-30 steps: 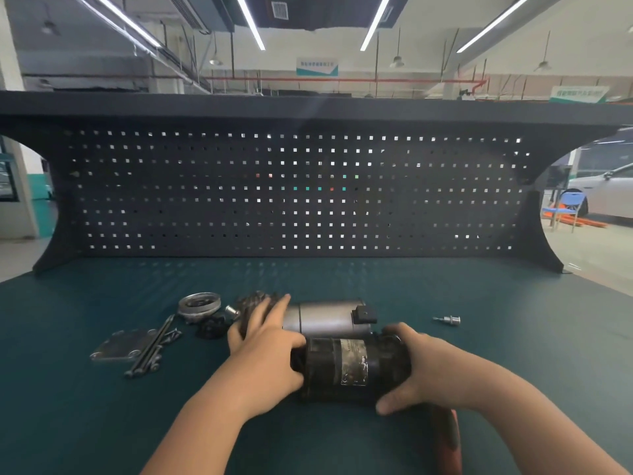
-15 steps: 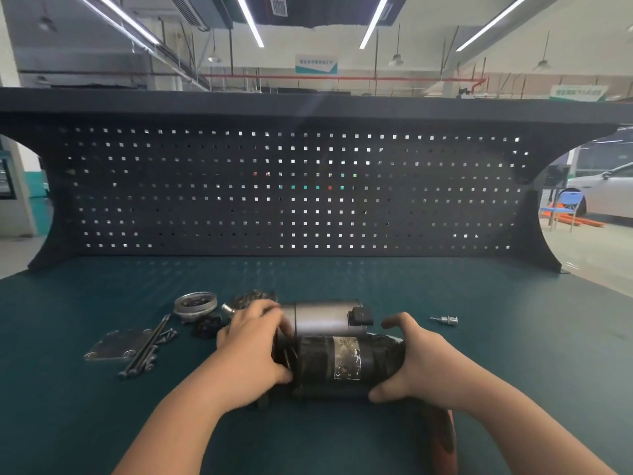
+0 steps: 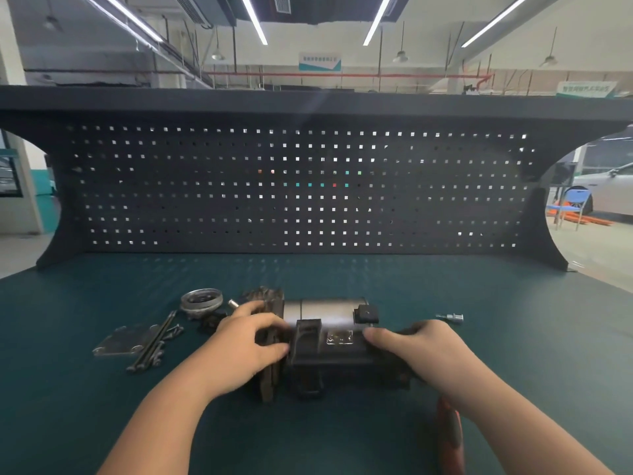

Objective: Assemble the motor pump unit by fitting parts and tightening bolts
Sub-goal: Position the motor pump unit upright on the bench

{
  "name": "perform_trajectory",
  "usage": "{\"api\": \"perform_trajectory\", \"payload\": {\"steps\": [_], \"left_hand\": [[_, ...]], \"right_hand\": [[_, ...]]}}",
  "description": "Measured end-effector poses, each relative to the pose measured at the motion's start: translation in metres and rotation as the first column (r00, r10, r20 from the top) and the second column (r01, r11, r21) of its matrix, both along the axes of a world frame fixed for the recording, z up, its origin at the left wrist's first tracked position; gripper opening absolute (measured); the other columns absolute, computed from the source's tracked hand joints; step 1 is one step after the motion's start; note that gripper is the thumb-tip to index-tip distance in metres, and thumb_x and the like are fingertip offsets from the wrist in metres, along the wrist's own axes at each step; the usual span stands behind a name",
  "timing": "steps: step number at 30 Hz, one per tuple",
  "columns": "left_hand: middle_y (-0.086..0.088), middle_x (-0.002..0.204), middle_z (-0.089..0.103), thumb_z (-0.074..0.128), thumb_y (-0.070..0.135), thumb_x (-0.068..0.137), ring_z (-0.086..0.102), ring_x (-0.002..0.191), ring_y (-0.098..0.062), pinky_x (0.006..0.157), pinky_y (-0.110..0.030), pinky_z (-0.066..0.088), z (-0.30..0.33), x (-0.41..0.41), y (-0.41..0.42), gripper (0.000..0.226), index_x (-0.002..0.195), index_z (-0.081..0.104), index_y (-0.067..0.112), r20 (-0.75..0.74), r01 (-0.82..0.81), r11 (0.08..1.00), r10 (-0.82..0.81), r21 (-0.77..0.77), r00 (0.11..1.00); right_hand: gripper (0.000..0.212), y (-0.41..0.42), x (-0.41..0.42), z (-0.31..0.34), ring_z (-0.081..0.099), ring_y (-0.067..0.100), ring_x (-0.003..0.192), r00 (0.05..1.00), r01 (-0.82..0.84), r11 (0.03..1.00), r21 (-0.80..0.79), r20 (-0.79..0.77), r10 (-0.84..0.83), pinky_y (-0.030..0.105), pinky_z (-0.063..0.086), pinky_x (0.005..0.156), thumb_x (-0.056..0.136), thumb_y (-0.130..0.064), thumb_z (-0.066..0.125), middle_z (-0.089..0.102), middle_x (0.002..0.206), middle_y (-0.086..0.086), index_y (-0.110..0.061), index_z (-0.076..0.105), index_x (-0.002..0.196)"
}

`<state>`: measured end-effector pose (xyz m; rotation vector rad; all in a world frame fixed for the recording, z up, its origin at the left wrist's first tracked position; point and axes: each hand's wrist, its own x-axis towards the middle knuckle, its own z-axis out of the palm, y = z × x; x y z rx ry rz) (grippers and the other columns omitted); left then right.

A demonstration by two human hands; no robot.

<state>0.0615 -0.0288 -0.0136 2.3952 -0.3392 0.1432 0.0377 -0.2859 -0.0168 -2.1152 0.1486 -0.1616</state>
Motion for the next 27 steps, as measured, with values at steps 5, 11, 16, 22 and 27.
{"api": "perform_trajectory", "payload": {"steps": [5,11,16,22,27], "left_hand": [[0.007,0.158,0.02,0.064,0.022,0.092,0.02,0.145,-0.017,0.118,-0.031,0.017,-0.001,0.001,0.0,0.014,0.092,0.063,0.036,-0.035,0.01,1.0,-0.009,0.02,0.999],[0.017,0.144,0.038,0.053,0.035,0.097,0.039,0.132,-0.007,0.107,-0.026,0.028,0.002,0.0,0.003,0.014,0.109,0.052,0.043,-0.068,0.03,0.983,-0.043,-0.184,0.997],[0.016,0.134,0.044,0.052,0.071,0.067,0.044,0.125,-0.009,0.106,-0.031,0.034,0.0,0.001,0.006,0.056,0.117,0.039,0.049,-0.062,0.039,0.965,-0.057,-0.258,0.996],[0.025,0.123,0.052,0.035,0.071,0.072,0.047,0.114,0.002,0.096,-0.02,0.031,0.004,-0.004,0.008,0.053,0.115,0.053,0.045,-0.061,0.003,0.938,-0.026,-0.345,0.998],[0.023,0.152,0.007,0.08,0.053,0.068,0.022,0.139,-0.006,0.109,-0.023,0.025,0.008,-0.007,0.018,0.074,0.128,0.037,0.056,-0.218,0.181,0.98,-0.159,0.086,0.963]], "right_hand": [[0.073,0.004,-0.007,0.006,0.064,0.021,0.054,0.996,-0.082,0.962,0.259,-0.017,0.09,0.028,0.047,0.056,0.056,-0.061,0.082,0.071,0.083,0.012,-0.001,0.064,0.093],[0.066,-0.011,-0.008,0.011,0.066,0.022,0.063,0.958,-0.245,0.915,0.322,-0.063,0.279,0.036,0.053,0.068,0.047,-0.024,0.089,0.074,0.079,0.012,-0.006,0.064,0.106],[0.067,-0.003,0.0,0.006,0.057,0.008,0.05,0.997,-0.077,0.997,-0.007,-0.021,0.077,0.022,0.044,0.053,0.047,-0.072,0.074,0.066,0.058,-0.004,-0.009,0.065,0.069],[0.061,0.006,0.011,-0.007,0.047,0.019,0.056,0.987,0.087,0.981,-0.173,-0.12,-0.109,0.027,0.035,0.05,0.078,-0.068,0.06,0.047,0.054,0.001,-0.016,0.053,0.047],[0.064,0.007,0.008,-0.004,0.046,0.018,0.05,0.987,0.088,0.968,-0.234,-0.113,-0.117,0.026,0.034,0.048,0.082,-0.068,0.054,0.044,0.047,0.0,-0.011,0.042,0.056]]}}
